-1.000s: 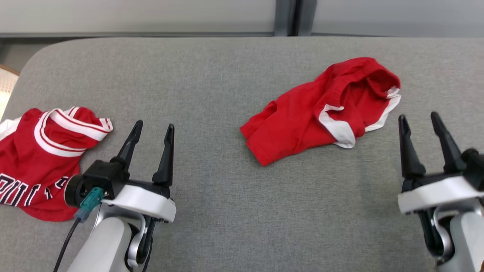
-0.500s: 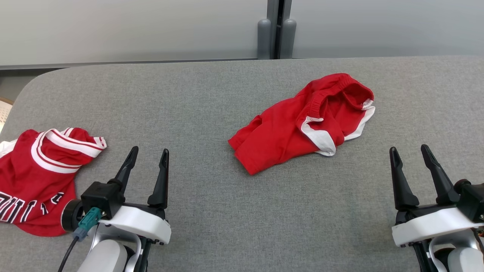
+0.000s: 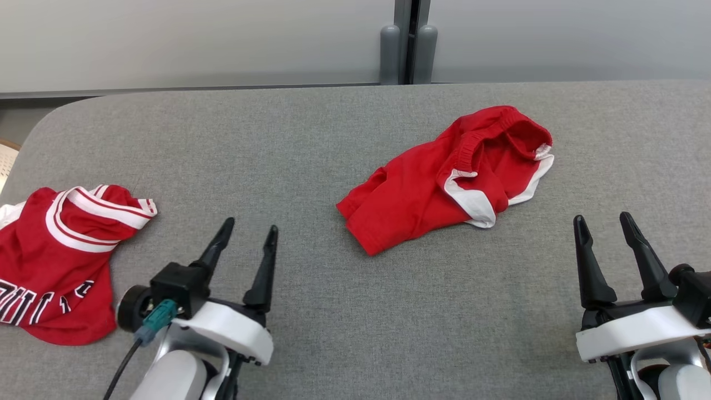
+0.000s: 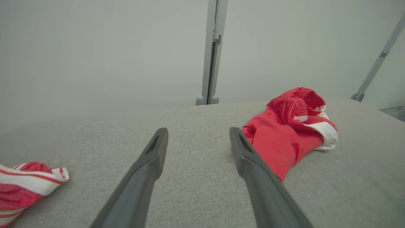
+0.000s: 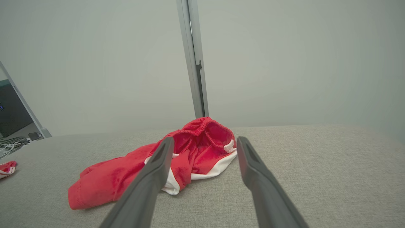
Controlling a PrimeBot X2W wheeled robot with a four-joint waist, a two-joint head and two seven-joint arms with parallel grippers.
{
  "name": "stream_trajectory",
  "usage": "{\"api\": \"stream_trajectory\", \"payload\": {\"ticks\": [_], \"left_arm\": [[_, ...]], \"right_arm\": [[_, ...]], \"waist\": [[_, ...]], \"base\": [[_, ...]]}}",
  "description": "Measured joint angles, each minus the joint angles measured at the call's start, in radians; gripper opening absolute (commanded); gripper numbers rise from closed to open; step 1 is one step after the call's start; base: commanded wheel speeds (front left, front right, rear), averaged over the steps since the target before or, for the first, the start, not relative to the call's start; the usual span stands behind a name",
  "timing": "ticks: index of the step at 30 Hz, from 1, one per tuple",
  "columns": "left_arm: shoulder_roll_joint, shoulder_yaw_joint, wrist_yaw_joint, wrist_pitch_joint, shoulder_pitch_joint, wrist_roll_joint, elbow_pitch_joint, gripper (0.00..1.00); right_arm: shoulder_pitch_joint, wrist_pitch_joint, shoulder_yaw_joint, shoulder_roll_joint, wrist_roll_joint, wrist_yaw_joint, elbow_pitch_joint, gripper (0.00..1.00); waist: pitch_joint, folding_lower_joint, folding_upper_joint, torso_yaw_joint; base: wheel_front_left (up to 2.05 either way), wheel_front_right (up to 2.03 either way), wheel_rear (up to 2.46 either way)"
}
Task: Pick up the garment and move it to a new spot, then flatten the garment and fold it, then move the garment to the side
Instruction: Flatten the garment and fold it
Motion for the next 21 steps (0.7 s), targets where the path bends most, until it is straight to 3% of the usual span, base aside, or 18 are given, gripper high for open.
{"api": "stream_trajectory", "payload": {"ticks": [8, 18, 19, 20, 21], "left_arm": [[-0.103, -0.159, -0.114, 0.076, -0.105, 0.016, 0.104, 1.00], [-0.168, -0.175, -0.152, 0.074, -0.199, -0.067, 0.355, 1.00], [-0.171, -0.175, -0.158, 0.067, -0.209, -0.080, 0.374, 0.88], [-0.175, -0.179, -0.158, 0.057, -0.222, -0.080, 0.391, 0.39], [-0.179, -0.180, -0.163, 0.043, -0.232, -0.088, 0.403, 0.00]], "right_arm": [[-0.031, 0.000, 0.019, 0.003, -0.001, 0.000, -0.012, 1.00], [-0.057, -0.017, 0.029, 0.013, 0.014, 0.000, 0.010, 1.00], [-0.057, -0.021, 0.029, 0.014, 0.016, 0.000, 0.012, 1.00], [-0.058, -0.022, 0.029, 0.016, 0.018, 0.000, 0.014, 1.00], [-0.058, -0.022, 0.029, 0.018, 0.018, 0.000, 0.016, 1.00]], "waist": [[0.056, 0.0000, 0.0000, -0.018], [0.108, 0.0000, 0.0000, -0.082], [0.113, 0.0000, 0.0000, -0.087], [0.117, 0.0000, 0.0000, -0.092], [0.119, 0.0000, 0.0000, -0.096]], "base": [[0.00, 0.00, 0.00], [0.00, 0.00, 0.00], [0.00, 0.00, 0.00], [0.00, 0.00, 0.00], [0.00, 0.00, 0.00]]}}
